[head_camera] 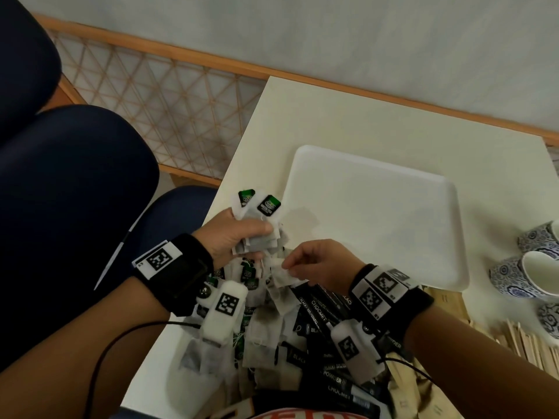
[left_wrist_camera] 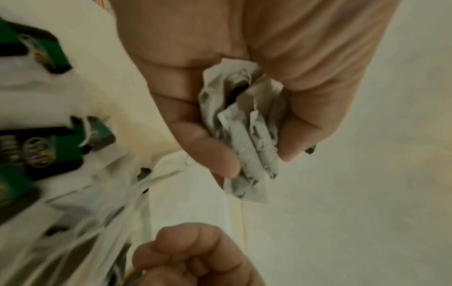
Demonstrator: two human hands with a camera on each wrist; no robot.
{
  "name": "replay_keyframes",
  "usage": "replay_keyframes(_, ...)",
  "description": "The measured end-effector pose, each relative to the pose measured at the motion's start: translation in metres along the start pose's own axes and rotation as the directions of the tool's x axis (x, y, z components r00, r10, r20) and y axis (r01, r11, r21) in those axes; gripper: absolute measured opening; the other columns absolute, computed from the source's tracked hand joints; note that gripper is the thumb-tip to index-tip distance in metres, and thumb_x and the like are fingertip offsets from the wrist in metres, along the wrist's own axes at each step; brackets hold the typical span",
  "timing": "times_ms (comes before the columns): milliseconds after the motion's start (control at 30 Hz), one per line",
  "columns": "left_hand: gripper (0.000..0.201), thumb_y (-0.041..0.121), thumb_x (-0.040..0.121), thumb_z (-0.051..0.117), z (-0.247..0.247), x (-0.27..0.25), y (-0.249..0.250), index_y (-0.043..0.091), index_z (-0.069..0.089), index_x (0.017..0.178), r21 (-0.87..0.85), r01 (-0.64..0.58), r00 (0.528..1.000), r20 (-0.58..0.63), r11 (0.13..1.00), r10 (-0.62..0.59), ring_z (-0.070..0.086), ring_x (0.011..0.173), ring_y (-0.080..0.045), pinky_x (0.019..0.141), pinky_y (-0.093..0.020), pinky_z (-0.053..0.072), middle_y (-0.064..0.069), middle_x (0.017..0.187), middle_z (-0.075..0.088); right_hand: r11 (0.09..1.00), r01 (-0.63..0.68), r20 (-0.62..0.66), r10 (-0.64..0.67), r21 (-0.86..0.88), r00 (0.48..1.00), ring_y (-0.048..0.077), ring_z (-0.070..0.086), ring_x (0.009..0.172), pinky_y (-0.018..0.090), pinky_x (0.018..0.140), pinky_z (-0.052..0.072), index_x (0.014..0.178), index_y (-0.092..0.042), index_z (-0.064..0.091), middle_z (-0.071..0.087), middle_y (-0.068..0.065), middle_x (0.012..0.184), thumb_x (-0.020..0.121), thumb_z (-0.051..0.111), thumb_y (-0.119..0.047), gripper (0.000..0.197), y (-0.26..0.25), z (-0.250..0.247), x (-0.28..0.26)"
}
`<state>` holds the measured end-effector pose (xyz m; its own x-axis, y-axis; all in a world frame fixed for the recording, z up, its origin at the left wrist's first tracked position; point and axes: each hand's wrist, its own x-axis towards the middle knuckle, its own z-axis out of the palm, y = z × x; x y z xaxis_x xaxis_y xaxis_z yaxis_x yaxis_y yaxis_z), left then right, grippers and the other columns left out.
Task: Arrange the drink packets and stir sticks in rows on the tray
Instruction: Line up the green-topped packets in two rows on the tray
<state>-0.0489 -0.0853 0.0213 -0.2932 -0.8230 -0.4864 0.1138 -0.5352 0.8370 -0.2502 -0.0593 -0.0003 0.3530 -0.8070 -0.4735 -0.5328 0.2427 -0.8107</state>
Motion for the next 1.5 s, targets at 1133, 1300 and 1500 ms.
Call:
replay_keyframes(1133, 0.011, 0.004, 0.087, 0.062, -0.011, 0.023, -0.006, 0.014, 0.066, 0.086, -0.069, -0.028, 0.988, -0.151, 0.997, 0.017, 0.069, 0.072, -0.023, 0.056, -0.033, 0.058, -0.008, 0.079, 0.071, 0.778, 0.189, 0.001, -0.236, -0.599, 0.972, 0.016, 0.060, 0.091, 0.027, 0.077, 0.047, 0.109, -0.026, 0.063, 0.065, -0.007, 0.098, 0.092, 0.050, -0.029, 0.022, 0.002, 0.010, 0.018)
replay_keyframes(1300, 0.013, 0.004, 0.087, 0.062, -0.012, 0.035, -0.001, 0.016, 0.067, 0.086, -0.095, -0.028, 0.989, -0.148, 0.995, 0.013, 0.069, 0.075, -0.024, 0.065, -0.040, 0.058, -0.008, 0.081, 0.070, 0.902, 0.141, -0.229, -0.250, -0.408, 0.941, -0.001, 0.057, 0.074, 0.012, 0.066, 0.042, 0.094, -0.024, 0.072, 0.064, -0.016, 0.083, 0.091, 0.058, -0.026, 0.014, -0.007, -0.032, 0.018)
replay_keyframes(1500, 0.008, 0.007, 0.089, 0.061, -0.004, 0.067, 0.013, 0.010, 0.066, 0.094, -0.107, -0.006, 0.985, -0.170, 0.994, -0.012, 0.069, 0.074, -0.026, 0.062, -0.037, 0.059, -0.015, 0.089, 0.068, 0.945, 0.019, -0.375, -0.148, -0.327, 0.915, 0.008, 0.059, 0.081, 0.014, 0.070, 0.042, 0.097, -0.023, 0.074, 0.068, -0.007, 0.085, 0.090, 0.061, -0.022, 0.015, -0.013, -0.098, 0.063)
